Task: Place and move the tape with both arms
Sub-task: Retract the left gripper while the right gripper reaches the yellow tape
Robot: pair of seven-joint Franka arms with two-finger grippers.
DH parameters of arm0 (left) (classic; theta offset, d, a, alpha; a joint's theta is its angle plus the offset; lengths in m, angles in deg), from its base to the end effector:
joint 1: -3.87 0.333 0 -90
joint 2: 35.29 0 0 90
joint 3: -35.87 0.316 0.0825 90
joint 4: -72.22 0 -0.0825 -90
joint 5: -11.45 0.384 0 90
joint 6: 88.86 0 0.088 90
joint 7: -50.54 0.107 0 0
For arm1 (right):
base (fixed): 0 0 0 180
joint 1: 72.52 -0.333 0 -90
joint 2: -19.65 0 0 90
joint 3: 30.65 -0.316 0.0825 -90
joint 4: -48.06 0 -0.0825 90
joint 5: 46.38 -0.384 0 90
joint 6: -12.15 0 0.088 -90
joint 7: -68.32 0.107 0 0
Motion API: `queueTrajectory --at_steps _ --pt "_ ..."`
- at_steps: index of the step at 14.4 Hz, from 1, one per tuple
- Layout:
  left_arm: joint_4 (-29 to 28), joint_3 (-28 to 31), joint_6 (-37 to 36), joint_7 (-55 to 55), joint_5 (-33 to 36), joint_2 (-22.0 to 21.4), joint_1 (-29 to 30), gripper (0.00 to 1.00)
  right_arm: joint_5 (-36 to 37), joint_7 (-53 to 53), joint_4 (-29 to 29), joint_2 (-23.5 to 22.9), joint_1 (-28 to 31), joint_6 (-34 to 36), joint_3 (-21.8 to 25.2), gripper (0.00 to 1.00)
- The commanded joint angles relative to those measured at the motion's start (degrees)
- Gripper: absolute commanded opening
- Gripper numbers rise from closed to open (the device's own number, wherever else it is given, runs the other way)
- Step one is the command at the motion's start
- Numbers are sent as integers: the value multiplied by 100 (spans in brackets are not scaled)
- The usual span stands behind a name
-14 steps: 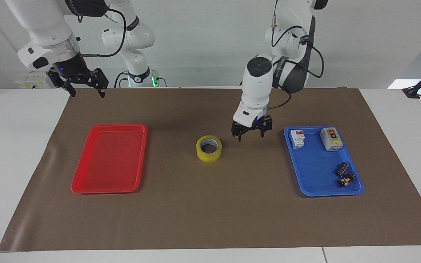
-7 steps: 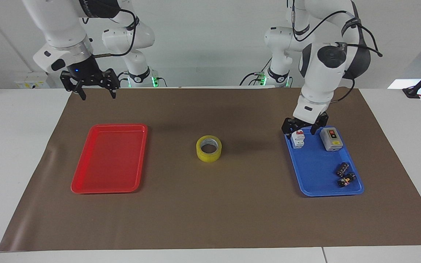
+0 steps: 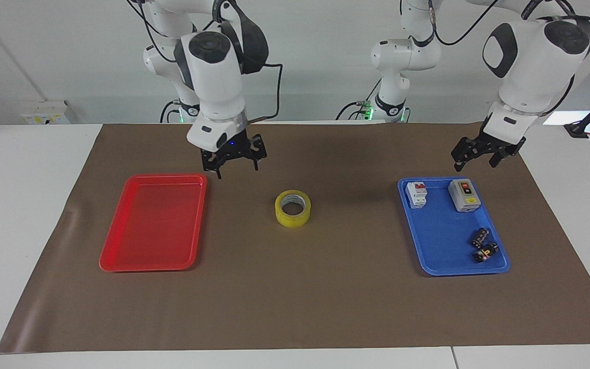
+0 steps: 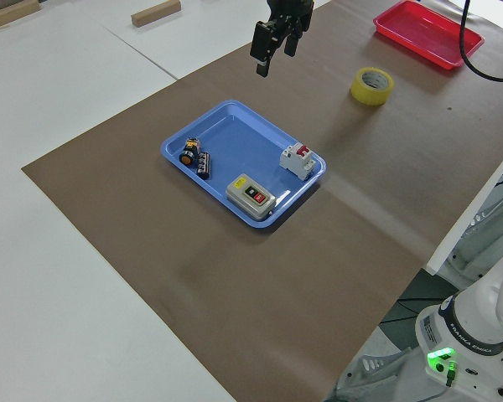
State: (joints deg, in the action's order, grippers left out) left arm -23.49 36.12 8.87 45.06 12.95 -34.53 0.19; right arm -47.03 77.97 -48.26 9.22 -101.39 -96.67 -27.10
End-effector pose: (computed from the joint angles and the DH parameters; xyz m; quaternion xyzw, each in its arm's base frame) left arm 0.5670 -0.0315 0.5816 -0.9997 -0.0163 -0.0120 0.0121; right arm 0.5605 0.2688 0.4936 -0.9907 -0.1352 -0.0175 0.0053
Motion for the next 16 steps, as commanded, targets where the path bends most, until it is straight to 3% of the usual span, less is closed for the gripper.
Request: queueTrajectory --at_steps 1,5,8,12,16 --pt "456 -34 -429 108 -282 135 192 100 -85 98 -956 85 -242 -1102 23 100" --pt "326 -17 -640 161 -300 -48 324 100 -85 81 -1064 -590 -576 -1887 23 100" --pt "123 -17 -641 318 -300 -216 342 100 -85 10 -1161 -819 -725 -2038 32 100" --pt "43 1 -553 442 -291 -251 351 100 -76 -113 -1670 -899 -682 -2907 32 100" --pt "43 1 -465 442 -291 -251 324 100 -76 -51 -1697 -1127 -665 -3312 32 100"
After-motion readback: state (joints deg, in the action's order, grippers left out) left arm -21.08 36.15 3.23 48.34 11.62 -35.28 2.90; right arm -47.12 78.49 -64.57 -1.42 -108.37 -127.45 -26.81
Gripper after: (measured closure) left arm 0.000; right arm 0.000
